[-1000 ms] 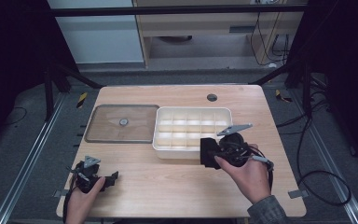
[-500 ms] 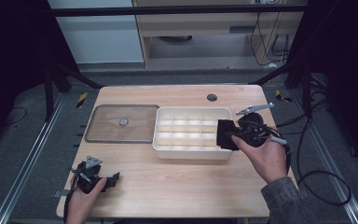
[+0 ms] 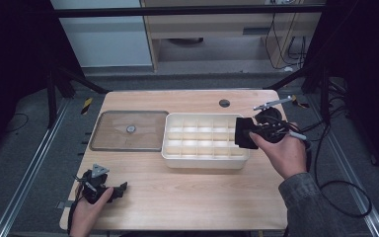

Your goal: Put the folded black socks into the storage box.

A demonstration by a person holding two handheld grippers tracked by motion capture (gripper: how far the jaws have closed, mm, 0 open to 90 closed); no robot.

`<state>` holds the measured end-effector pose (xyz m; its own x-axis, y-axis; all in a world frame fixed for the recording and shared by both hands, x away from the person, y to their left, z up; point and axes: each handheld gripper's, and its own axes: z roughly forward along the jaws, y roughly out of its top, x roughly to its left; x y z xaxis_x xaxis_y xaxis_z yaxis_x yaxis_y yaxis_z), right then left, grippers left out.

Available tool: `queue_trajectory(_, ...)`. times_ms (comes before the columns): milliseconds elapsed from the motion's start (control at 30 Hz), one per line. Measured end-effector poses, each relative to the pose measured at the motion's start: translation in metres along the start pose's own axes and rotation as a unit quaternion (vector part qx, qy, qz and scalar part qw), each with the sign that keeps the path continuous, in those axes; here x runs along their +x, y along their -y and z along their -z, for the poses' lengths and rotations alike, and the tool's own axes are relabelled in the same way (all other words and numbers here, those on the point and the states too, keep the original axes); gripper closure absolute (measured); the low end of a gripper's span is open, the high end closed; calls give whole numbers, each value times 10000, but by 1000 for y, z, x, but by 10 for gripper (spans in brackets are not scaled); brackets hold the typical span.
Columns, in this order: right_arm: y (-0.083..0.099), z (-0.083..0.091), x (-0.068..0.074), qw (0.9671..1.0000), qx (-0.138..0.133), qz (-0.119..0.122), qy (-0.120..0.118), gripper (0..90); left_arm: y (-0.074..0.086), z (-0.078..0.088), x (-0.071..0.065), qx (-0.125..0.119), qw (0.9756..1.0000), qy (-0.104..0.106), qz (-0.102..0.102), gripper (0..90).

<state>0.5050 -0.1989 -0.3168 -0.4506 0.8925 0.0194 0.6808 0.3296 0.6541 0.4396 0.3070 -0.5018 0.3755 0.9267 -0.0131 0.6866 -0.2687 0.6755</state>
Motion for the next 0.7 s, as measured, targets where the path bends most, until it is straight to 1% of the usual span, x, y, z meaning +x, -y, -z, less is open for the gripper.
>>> queue_trajectory(67, -2, -1, -1, 10000, 11, 1, 18, 641, 0, -1, 0, -34, 10000, 0, -10, 39)
queue_trajectory(233, -10, -1, -4, 9998, 81, 117, 120, 641, 0, -1, 0, -55, 10000, -2, -2, 38)
queue_trajectory(300, -12, -2, -4, 9997, 142, 111, 151, 641, 0, -1, 0, -65, 10000, -9, -10, 38)
queue_trajectory(400, -15, -5, -5, 9995, 206, 157, 168, 641, 1, -2, 1, -93, 9999, 9, -52, 37)
queue_trajectory(433, -15, -6, -6, 9995, 212, 157, 181, 641, 1, -2, 1, -101, 9999, 14, -93, 35)
queue_trajectory(533, -17, -7, -8, 9993, 248, 181, 226, 641, 1, -3, 2, -130, 9999, 37, -92, 33)
queue_trajectory(700, -18, -13, -10, 9988, 324, 220, 293, 638, 1, -4, 2, -135, 9997, 2, -205, 31)
